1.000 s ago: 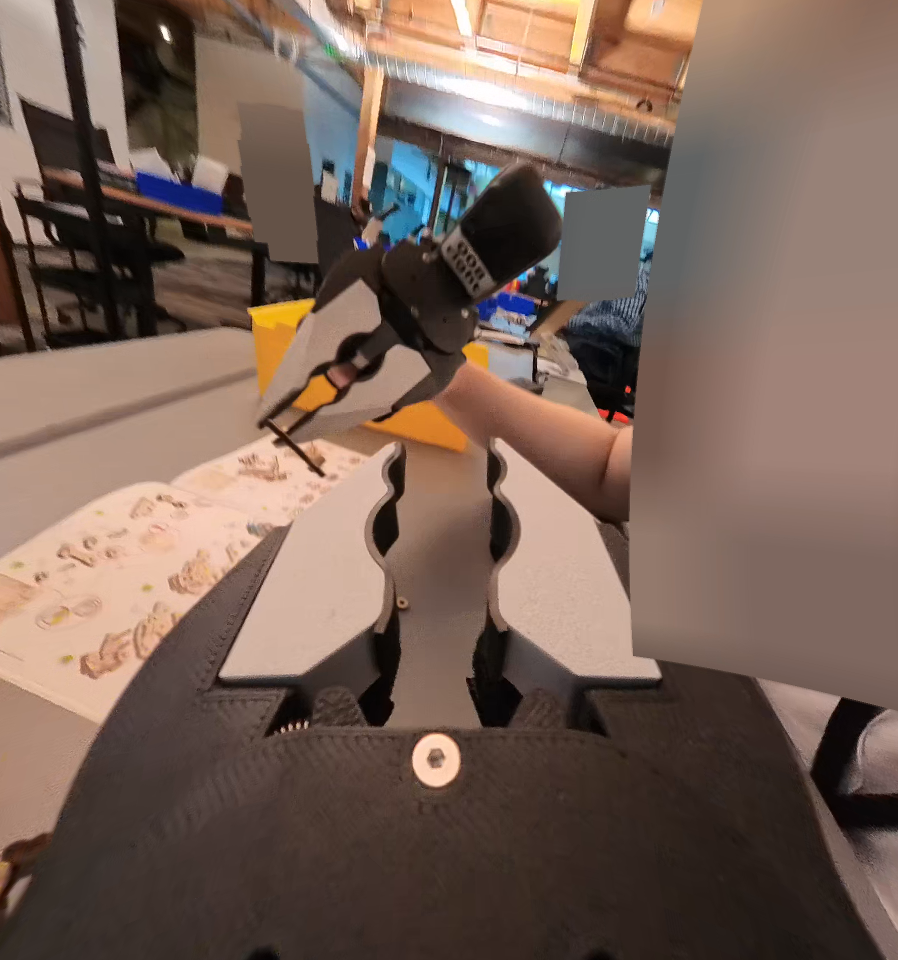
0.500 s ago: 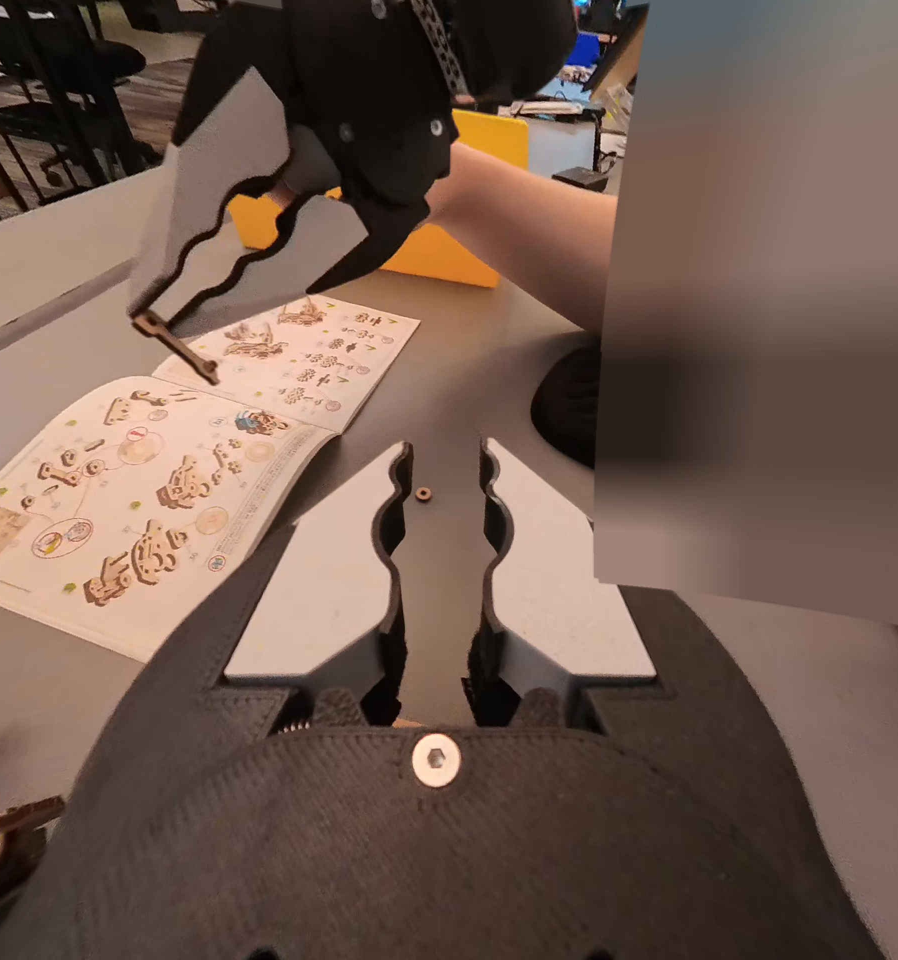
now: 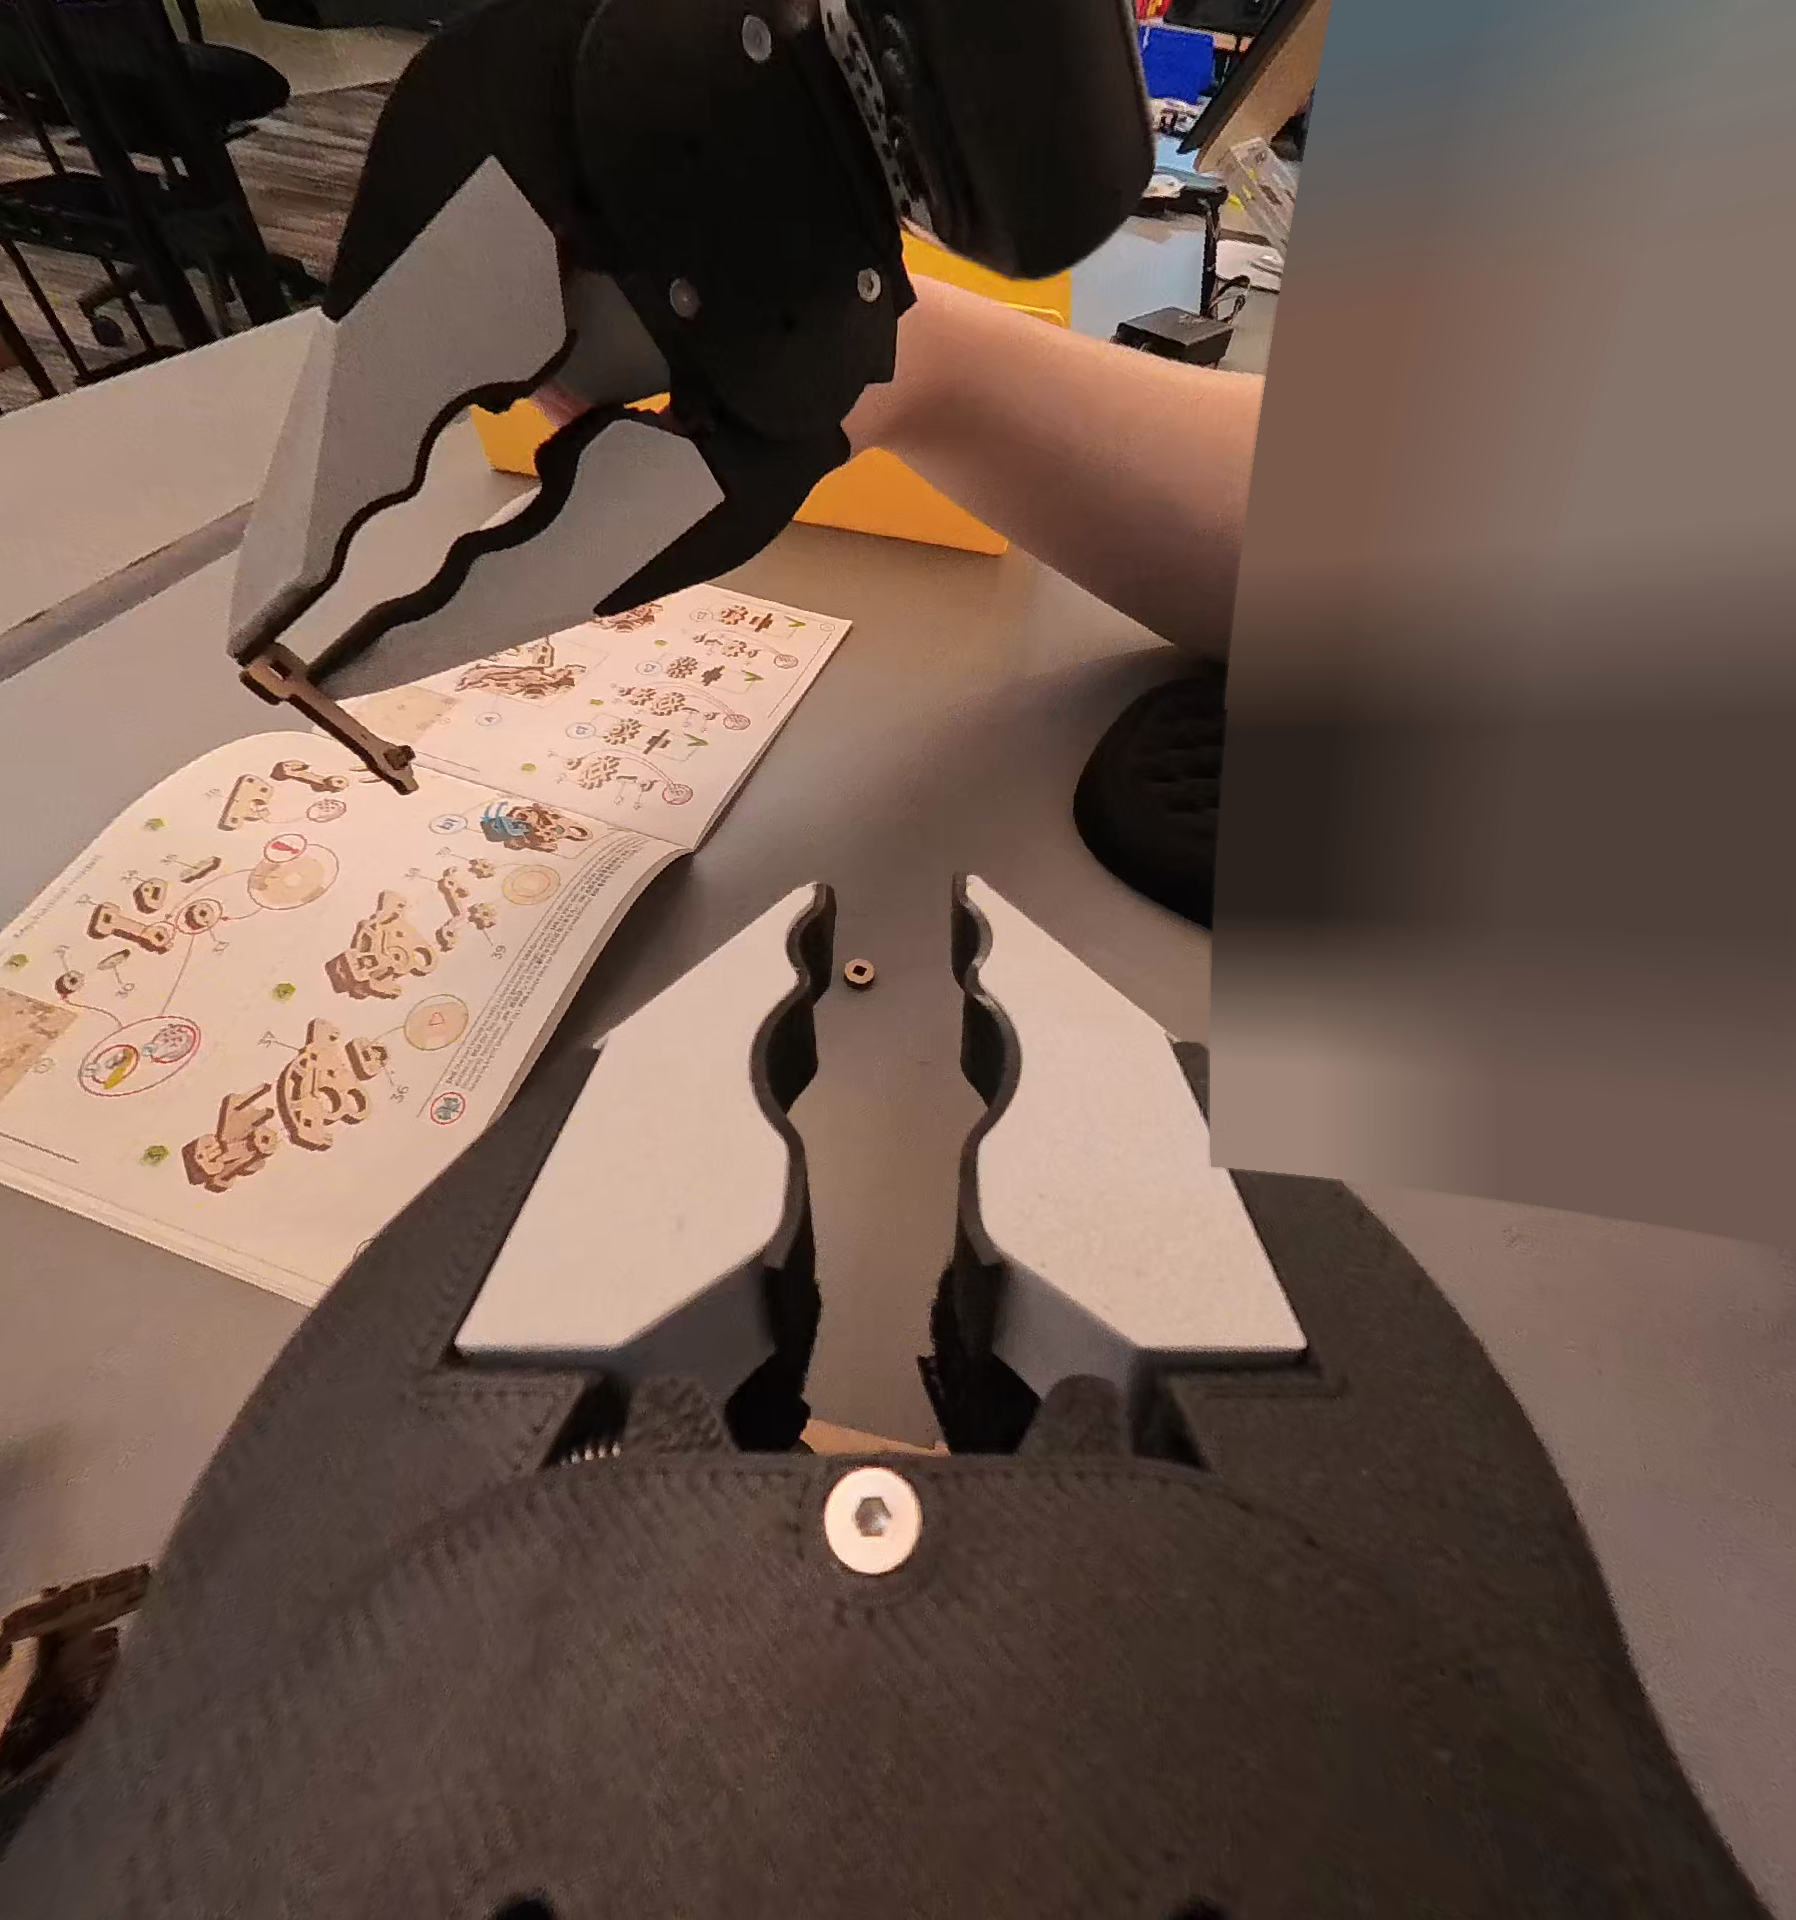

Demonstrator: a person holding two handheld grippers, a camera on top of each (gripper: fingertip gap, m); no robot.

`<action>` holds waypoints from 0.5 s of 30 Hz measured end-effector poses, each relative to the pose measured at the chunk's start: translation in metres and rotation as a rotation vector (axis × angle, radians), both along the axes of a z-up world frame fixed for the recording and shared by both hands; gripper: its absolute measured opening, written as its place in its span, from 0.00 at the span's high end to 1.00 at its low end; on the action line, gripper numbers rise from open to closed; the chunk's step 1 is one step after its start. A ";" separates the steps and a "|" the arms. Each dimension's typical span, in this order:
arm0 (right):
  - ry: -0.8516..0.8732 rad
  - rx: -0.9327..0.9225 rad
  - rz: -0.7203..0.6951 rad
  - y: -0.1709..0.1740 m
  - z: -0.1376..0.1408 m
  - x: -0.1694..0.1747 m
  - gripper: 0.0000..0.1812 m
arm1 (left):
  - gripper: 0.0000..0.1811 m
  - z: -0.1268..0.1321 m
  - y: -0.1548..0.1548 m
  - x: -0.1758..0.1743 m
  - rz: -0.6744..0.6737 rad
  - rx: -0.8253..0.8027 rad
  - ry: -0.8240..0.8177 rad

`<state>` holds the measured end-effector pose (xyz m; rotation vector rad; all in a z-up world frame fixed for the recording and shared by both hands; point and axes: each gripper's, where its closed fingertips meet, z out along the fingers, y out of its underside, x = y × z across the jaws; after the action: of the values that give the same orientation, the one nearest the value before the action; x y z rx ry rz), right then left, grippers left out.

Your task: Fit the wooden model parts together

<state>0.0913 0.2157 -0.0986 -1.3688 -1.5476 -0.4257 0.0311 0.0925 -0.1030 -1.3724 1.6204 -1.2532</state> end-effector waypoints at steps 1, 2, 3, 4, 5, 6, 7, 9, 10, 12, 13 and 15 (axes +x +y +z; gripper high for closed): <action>0.003 0.001 0.003 0.000 0.000 -0.001 0.96 | 0.89 0.000 0.000 0.000 0.000 0.005 0.001; 0.003 0.002 0.006 -0.001 0.001 -0.001 0.96 | 0.89 0.000 0.000 0.000 0.000 0.010 0.001; 0.001 0.008 0.008 -0.001 0.001 -0.001 0.96 | 0.89 0.000 0.000 0.000 0.001 0.012 0.000; 0.002 0.012 0.012 -0.001 0.002 -0.001 0.96 | 0.89 0.000 0.000 0.000 0.002 0.013 -0.001; 0.004 0.014 0.016 -0.002 0.003 -0.002 0.96 | 0.89 0.001 0.000 0.000 0.002 0.012 -0.002; 0.006 0.017 0.020 -0.003 0.003 -0.003 0.96 | 0.89 0.000 0.000 0.000 0.003 0.011 -0.001; 0.007 0.019 0.025 -0.003 0.004 -0.003 0.96 | 0.89 0.000 0.001 0.000 0.003 0.011 0.000; 0.011 0.021 0.035 -0.004 0.004 -0.005 0.96 | 0.89 -0.001 0.000 0.000 0.000 0.008 0.003; 0.012 0.021 0.037 -0.005 0.004 -0.005 0.96 | 0.89 -0.001 0.000 0.000 -0.001 0.007 0.005; 0.013 0.025 0.043 -0.005 0.005 -0.006 0.96 | 0.89 -0.001 -0.001 0.000 -0.003 0.011 0.008; 0.015 0.025 0.048 -0.006 0.005 -0.006 0.96 | 0.89 -0.001 -0.001 0.000 -0.003 0.014 0.007; 0.015 0.024 0.052 -0.006 0.004 -0.007 0.96 | 0.88 -0.001 0.001 0.000 0.010 0.021 0.005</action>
<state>0.0847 0.2094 -0.0943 -1.3071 -1.5572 -0.3996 0.0316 0.0936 -0.1042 -1.3705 1.6236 -1.2250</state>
